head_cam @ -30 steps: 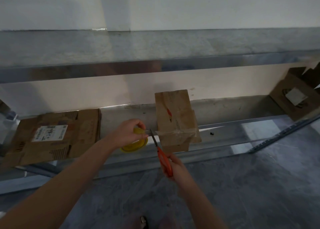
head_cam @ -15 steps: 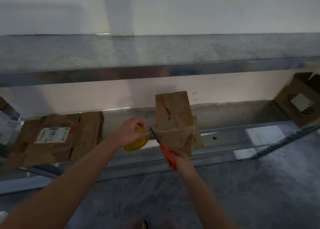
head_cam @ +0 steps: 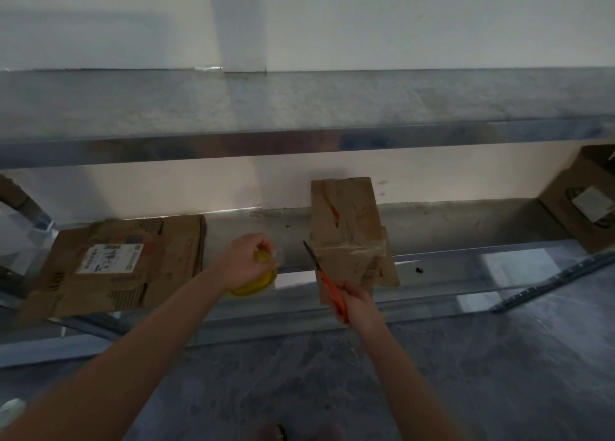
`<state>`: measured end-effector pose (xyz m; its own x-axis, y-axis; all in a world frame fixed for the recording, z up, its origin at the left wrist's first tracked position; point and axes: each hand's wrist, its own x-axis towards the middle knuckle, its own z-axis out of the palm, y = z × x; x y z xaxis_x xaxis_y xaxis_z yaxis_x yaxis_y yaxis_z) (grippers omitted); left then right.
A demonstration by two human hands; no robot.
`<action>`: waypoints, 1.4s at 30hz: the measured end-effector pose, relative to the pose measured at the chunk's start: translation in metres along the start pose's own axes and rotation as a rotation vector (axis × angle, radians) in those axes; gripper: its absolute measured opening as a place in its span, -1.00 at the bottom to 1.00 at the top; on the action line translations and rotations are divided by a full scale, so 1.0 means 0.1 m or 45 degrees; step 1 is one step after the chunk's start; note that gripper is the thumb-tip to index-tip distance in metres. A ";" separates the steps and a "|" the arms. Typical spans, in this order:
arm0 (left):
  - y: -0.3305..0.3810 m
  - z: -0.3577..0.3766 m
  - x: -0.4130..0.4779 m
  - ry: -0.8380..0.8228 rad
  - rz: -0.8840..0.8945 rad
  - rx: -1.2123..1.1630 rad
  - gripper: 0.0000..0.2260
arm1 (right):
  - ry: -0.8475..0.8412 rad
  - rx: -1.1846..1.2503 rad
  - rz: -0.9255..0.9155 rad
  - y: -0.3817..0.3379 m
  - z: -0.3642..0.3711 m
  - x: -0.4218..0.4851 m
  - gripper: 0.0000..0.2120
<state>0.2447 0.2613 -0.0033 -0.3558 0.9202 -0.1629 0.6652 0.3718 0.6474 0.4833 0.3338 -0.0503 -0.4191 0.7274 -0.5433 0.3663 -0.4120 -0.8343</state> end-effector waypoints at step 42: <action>-1.14 0.48 0.43 -0.044 0.337 0.797 -0.62 | 0.035 -0.092 -0.042 0.11 -0.22 0.04 -0.87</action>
<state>0.1850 0.2640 -0.1204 -0.1141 0.9895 -0.0890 0.9853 0.1242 0.1173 0.5039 0.3446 -0.0596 -0.4092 0.7552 -0.5120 0.4118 -0.3479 -0.8422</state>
